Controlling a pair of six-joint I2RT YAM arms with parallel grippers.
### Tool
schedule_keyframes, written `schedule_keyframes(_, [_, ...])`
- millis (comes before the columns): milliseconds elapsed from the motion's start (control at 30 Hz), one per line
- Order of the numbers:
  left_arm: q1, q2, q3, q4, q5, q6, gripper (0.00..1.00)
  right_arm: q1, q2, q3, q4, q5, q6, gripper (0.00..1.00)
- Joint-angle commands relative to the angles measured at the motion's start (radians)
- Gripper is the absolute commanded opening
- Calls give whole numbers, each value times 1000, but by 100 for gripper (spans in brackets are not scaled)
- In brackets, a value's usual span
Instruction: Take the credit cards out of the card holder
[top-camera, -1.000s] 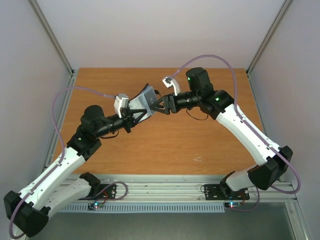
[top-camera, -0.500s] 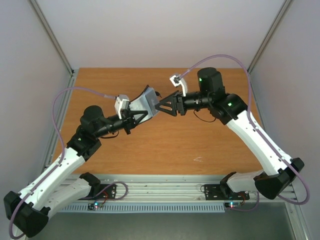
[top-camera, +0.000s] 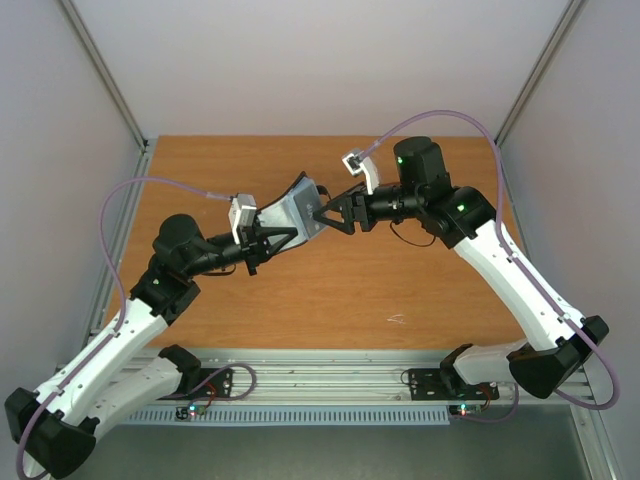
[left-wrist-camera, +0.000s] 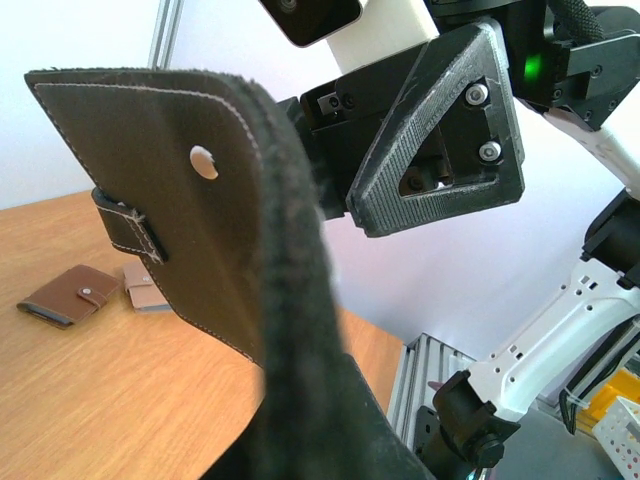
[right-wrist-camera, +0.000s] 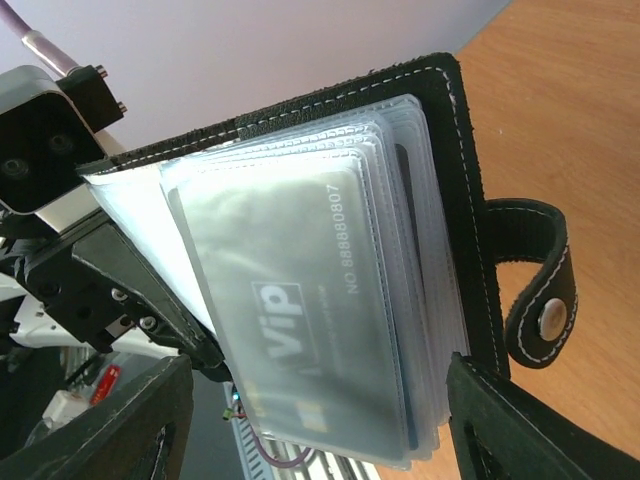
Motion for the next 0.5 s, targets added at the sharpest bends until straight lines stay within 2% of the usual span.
schedule_keyframes(0, [-4,-19,-6,96,25,19,0,-4,10,-1,6,-8,22,71])
schedule_keyframes(167, [-4,-21,-6,99,23,15,0,-4,28,-14,12,-33,29,74])
schedule_keyframes(467, [-4,-17,-15,80,-37,11,0,-3,-3,-28,56,-95,52,57])
